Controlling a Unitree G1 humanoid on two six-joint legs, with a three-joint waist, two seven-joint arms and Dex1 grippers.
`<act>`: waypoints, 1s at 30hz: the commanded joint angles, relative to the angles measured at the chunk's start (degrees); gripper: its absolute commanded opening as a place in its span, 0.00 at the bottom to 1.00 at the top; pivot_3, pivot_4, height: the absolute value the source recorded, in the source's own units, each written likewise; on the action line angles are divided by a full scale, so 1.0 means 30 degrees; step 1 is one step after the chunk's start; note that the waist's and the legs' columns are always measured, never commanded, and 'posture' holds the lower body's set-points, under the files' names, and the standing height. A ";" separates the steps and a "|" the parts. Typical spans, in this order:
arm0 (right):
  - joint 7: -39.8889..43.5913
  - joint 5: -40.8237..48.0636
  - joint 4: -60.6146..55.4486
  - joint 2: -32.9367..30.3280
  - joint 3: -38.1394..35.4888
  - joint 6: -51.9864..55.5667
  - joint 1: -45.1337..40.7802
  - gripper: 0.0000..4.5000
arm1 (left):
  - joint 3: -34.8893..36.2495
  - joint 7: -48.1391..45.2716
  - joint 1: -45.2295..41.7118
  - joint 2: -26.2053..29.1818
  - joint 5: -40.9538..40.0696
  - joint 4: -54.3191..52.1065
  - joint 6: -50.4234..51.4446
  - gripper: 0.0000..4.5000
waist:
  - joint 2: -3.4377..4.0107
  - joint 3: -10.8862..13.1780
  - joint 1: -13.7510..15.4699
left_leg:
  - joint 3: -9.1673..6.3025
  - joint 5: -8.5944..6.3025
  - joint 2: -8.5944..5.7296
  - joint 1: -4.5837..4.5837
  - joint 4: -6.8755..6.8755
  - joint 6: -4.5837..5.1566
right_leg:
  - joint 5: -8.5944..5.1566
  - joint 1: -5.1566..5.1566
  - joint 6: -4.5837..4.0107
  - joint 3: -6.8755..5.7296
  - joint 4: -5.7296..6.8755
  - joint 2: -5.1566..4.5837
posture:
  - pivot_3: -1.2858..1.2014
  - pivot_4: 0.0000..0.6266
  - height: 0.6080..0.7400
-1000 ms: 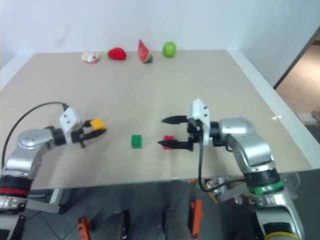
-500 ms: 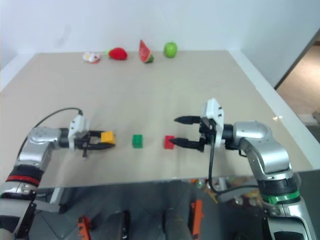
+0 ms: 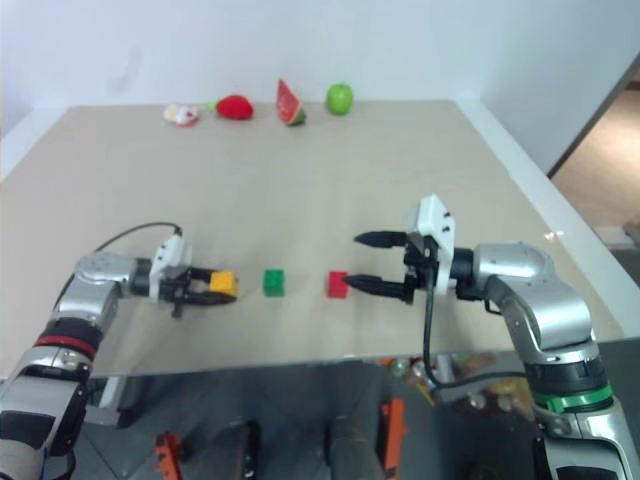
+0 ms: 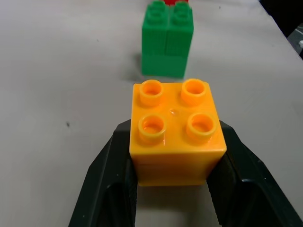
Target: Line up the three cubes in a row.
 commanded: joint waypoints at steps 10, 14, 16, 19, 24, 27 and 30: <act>-0.0087 0.0338 -0.0665 -0.0315 -0.0544 -0.0043 -0.0304 0.86 | 0.0483 -0.0305 -0.1190 0.0614 0.0450 0.1673 -0.1216 0.30 | 0.0000 0.0000 -0.0004 | 0.0000 0.0000 0.0004 0.0005 -0.0002 0.0000 | 0.0001 -0.0002 -0.0001 0.0001 0.0003 0.0006 | 0.52 0.24 1.00; -0.0065 0.0317 -0.0640 -0.0323 -0.0520 -0.0053 -0.0327 0.86 | 0.0587 -0.0461 -0.1111 0.0915 0.0438 0.1849 -0.1336 0.30 | 0.0000 0.0000 -0.0014 | 0.0001 0.0000 0.0011 0.0006 -0.0001 0.0000 | 0.0001 -0.0001 -0.0002 0.0003 0.0003 0.0010 | 0.52 0.24 1.00; -0.0054 0.0300 -0.0631 -0.0324 -0.0508 -0.0070 -0.0321 0.86 | 0.0584 -0.0497 -0.1040 0.1025 0.0463 0.1961 -0.1407 0.30 | 0.0000 0.0000 -0.0023 | 0.0001 0.0000 0.0021 0.0007 -0.0002 0.0000 | 0.0002 -0.0002 -0.0003 0.0003 0.0004 0.0021 | 0.52 0.24 1.00; -0.0035 0.0241 -0.0514 -0.0278 -0.0430 -0.0117 -0.0413 0.86 | 0.0566 -0.0473 -0.1023 0.1054 0.0508 0.2159 -0.1571 0.30 | 0.0001 0.0000 -0.0010 | -0.0001 0.0000 0.0034 0.0011 -0.0005 0.0000 | 0.0002 -0.0003 -0.0007 0.0001 0.0005 0.0033 | 0.52 0.24 1.00; 0.0031 0.0202 -0.0406 -0.0256 -0.0371 -0.0162 -0.0561 0.86 | 0.0519 -0.0266 -0.0926 0.0901 0.0626 0.2317 -0.1925 0.30 | 0.0000 0.0000 -0.0012 | 0.0002 0.0000 0.0034 0.0010 -0.0003 0.0000 | 0.0002 -0.0002 -0.0007 0.0008 0.0005 0.0033 | 0.52 0.24 1.00; 0.0077 0.0196 -0.0394 -0.0287 -0.0404 -0.0197 -0.0546 0.86 | 0.0486 -0.0172 -0.0817 0.0770 0.0641 0.2212 -0.1856 0.58 | 0.0001 0.0000 -0.0010 | 0.0003 0.0000 0.0035 0.0011 -0.0003 0.0000 | 0.0003 -0.0003 -0.0008 0.0007 0.0006 0.0034 | 0.52 0.24 1.00; 0.0097 0.0179 -0.0350 -0.0289 -0.0398 -0.0202 -0.0590 0.86 | 0.0642 0.0067 -0.0720 0.0614 0.0582 0.1959 -0.1823 0.82 | 0.0001 0.0000 -0.0004 | 0.0002 0.0000 0.0034 0.0007 -0.0002 0.0000 | 0.0003 -0.0002 -0.0008 0.0008 0.0006 0.0034 | 0.52 0.24 1.00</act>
